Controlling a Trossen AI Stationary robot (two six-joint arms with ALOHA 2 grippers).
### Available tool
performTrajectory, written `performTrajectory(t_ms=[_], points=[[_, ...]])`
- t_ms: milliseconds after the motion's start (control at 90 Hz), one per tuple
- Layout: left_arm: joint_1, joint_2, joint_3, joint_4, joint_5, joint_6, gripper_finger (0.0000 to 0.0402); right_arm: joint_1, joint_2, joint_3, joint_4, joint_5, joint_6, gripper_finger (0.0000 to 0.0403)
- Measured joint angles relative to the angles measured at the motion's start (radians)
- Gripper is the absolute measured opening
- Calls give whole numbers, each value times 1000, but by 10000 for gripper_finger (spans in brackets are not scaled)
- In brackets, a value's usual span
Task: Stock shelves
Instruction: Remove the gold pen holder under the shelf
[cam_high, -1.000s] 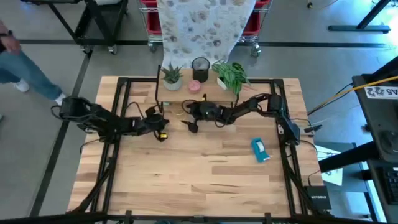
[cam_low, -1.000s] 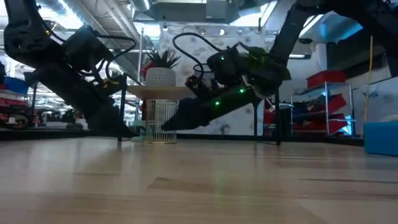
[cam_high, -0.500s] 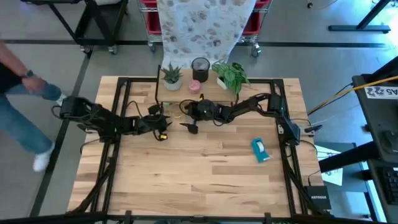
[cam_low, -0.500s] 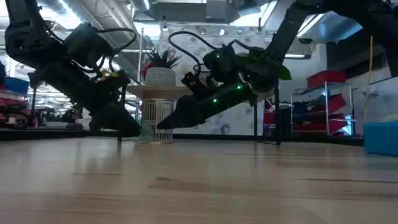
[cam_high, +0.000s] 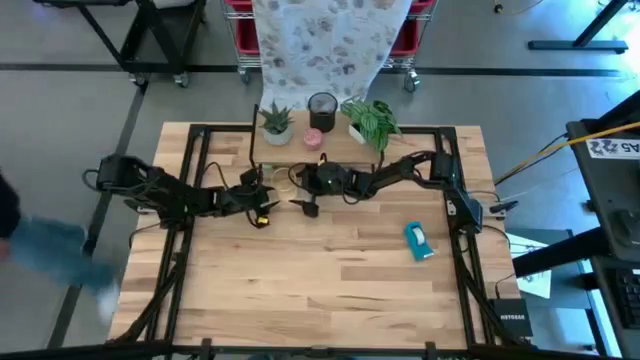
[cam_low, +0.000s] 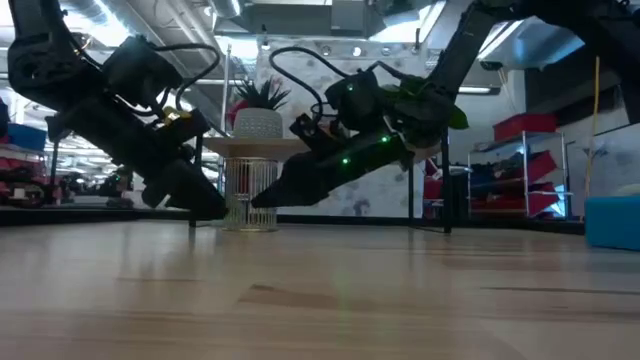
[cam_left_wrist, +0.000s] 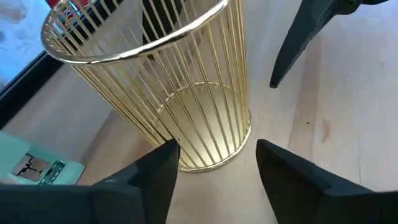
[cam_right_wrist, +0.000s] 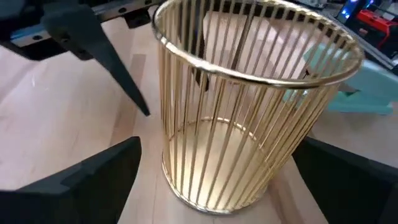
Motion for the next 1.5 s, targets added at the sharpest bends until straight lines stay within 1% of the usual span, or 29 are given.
performTrajectory(t_ms=[111, 178, 322, 422, 556, 678, 822, 900, 1078, 1178, 1278, 1378, 1500], points=[[-1, 0, -1, 9, 3, -3, 215, 3, 0, 0, -14, -43, 22, 399], [-1, 0, -2, 5, 15, -7, 218, 12, 0, 0, -33, -48, 31, 399], [-4, -1, -1, -17, 19, -42, 220, 36, -3, 0, -87, -41, 40, 399], [-13, -2, 0, -43, 32, -77, 220, 52, -3, 0, -115, -15, 44, 399], [-47, -4, 3, -90, 66, -118, 220, 63, -5, 2, -146, -44, 65, 399], [-102, -4, 1, -111, 75, -92, 220, 84, -5, 2, -165, -50, 66, 399], [-148, -2, 1, -112, 65, -51, 220, 99, -5, 1, -165, 0, 66, 399], [-162, -2, 1, -124, 42, -59, 220, 103, -5, 0, -154, 35, 68, 399], [-167, -4, 1, -142, -11, -93, 220, 100, -2, -2, -107, 61, 78, 399], [-167, -4, 0, -135, -31, -91, 220, 100, -2, -2, -70, 121, 79, 399], [-166, -4, 0, -88, -34, -80, 220, 99, -2, -2, -61, 171, 80, 399], [-166, -4, 0, -54, -33, -61, 220, 97, -2, -2, -54, 163, 88, 399], [-168, -4, 0, -50, -25, -70, 220, 97, -2, -2, -69, 104, 90, 399]])
